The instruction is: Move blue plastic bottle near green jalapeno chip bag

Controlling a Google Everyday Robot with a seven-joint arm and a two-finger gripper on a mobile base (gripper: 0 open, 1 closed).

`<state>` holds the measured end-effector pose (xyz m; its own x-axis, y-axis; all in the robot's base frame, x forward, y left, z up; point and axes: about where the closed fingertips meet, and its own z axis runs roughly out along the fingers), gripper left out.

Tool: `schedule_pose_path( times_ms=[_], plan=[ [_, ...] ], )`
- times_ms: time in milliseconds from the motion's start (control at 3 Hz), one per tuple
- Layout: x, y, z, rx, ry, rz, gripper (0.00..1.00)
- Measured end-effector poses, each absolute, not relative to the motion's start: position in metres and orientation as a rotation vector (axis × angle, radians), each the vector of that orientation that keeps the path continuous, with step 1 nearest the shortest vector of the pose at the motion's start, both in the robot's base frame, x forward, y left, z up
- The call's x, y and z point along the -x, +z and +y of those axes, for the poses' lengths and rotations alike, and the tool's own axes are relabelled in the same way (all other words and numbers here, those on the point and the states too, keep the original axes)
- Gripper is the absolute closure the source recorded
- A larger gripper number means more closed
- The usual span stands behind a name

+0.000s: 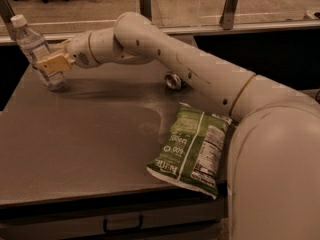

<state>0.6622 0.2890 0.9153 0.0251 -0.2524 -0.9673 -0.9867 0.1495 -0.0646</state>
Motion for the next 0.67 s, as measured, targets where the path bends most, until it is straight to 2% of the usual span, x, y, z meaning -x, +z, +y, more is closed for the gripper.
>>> schedule_pose_path(
  times_ms=[333, 667],
  plan=[
    [-0.6606, 0.9173, 0.2966, 1.290, 0.916, 1.404, 0.88],
    [-0.6630, 0.9174, 0.3026, 1.297, 0.914, 1.390, 1.00]
  ],
)
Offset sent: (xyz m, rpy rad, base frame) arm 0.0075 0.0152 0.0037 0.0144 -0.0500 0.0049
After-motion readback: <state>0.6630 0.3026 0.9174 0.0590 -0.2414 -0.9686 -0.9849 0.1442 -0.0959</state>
